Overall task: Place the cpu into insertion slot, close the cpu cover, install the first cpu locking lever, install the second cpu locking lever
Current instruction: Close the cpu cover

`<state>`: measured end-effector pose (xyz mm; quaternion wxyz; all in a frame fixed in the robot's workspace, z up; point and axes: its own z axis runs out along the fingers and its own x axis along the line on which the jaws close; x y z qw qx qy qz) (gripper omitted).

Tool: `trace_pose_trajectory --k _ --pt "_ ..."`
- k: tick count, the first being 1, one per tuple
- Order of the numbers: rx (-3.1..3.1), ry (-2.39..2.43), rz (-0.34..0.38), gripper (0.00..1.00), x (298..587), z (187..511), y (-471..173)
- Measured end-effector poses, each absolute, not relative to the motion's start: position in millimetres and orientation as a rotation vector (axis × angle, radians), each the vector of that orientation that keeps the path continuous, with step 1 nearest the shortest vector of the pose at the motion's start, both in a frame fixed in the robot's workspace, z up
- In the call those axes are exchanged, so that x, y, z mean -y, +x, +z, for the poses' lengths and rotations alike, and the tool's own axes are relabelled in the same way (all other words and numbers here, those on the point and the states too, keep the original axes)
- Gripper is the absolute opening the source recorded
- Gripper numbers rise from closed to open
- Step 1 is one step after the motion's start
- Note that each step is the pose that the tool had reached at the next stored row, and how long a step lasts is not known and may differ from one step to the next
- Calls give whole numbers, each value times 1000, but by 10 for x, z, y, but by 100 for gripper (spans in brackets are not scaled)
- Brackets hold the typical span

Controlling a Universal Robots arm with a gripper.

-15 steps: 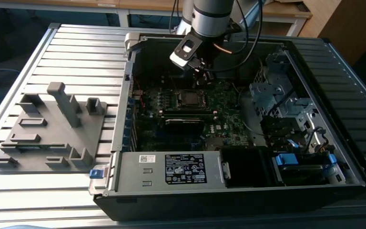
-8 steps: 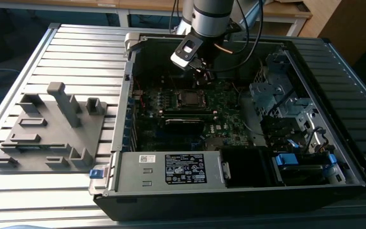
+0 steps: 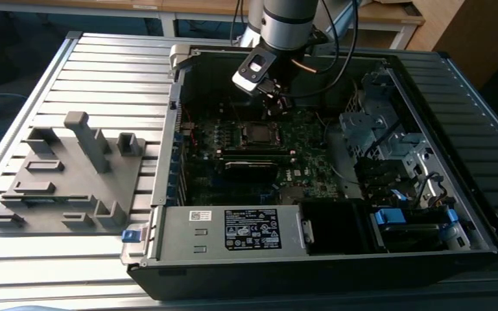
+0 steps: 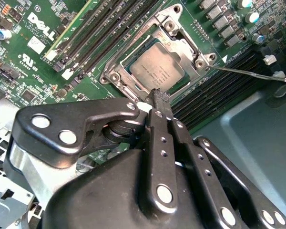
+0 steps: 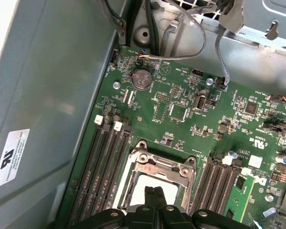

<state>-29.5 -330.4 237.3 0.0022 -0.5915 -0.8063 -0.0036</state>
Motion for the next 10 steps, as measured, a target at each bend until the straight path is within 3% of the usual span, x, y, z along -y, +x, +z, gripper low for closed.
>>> trace_pose_trajectory --k 10 --pt "2550 -1825 -13 10 3305 2373 -295"
